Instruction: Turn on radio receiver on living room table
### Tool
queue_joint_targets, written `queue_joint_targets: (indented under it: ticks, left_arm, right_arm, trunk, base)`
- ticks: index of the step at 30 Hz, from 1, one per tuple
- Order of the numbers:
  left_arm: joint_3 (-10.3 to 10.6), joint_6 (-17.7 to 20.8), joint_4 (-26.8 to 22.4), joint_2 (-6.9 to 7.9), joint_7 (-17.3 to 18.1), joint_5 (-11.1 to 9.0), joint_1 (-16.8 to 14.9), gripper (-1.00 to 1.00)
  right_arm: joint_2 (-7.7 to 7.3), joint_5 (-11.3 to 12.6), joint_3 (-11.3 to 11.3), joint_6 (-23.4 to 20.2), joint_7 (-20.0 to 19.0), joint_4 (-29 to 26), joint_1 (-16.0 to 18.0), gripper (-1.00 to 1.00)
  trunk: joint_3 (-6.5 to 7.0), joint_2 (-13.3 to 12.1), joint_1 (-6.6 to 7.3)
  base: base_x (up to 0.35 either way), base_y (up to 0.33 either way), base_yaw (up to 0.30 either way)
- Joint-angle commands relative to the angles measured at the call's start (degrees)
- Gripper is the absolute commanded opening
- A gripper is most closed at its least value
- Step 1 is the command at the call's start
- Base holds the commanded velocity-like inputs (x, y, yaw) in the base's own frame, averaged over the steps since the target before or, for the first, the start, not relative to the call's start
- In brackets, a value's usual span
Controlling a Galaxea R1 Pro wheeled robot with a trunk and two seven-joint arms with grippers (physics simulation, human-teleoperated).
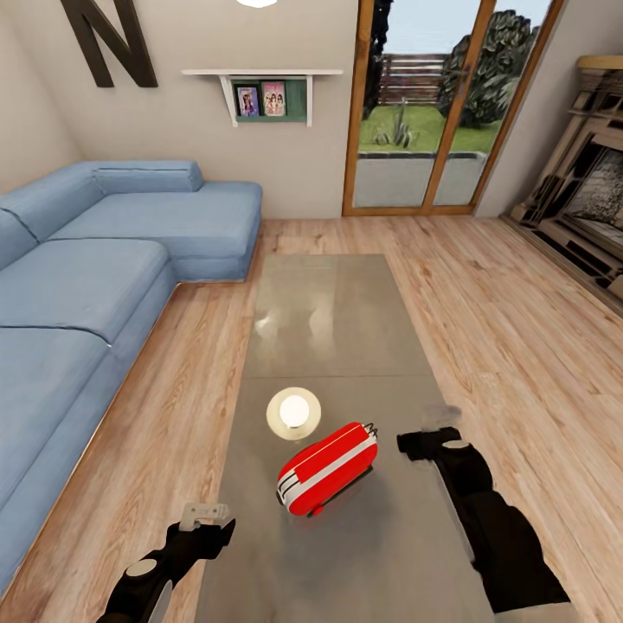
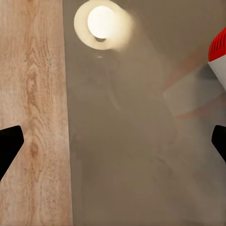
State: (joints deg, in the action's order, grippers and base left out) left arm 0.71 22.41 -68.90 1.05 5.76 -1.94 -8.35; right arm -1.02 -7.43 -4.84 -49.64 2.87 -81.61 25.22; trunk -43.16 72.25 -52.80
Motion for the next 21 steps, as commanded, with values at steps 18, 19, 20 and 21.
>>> queue_joint_targets:
  ticks: [18, 19, 20, 21]
  left_arm:
    - [0.0, 0.0, 0.0, 0.00, 0.0, 0.0, 0.0, 1.00]
    - [0.0, 0.0, 0.0, 0.00, 0.0, 0.0, 0.0, 1.00]
    - [0.0, 0.0, 0.0, 0.00, 0.0, 0.0, 0.0, 1.00]
    - [0.0, 0.0, 0.0, 0.00, 0.0, 0.0, 0.0, 1.00]
  right_arm:
    - [6.88, -1.5, -0.2, -5.6, 1.3, 0.1, 4.7, 1.00]
    - [6.82, -2.2, -0.2, -5.6, 1.2, 0.1, 4.7, 1.00]
    - [6.79, -2.9, -0.2, -5.6, 1.1, 0.0, 4.7, 1.00]
    - [6.78, -3.2, -0.2, -5.6, 1.1, -0.1, 4.7, 1.00]
  trunk:
    - [0.00, 0.0, 0.00]
    - [0.00, 0.0, 0.00]
    - [0.00, 0.0, 0.00]
    - [0.00, 0.0, 0.00]
  base:
    - [0.000, 0.000, 0.000]
    - [0.000, 0.000, 0.000]
    - [0.000, 0.000, 0.000]
    - [0.000, 0.000, 0.000]
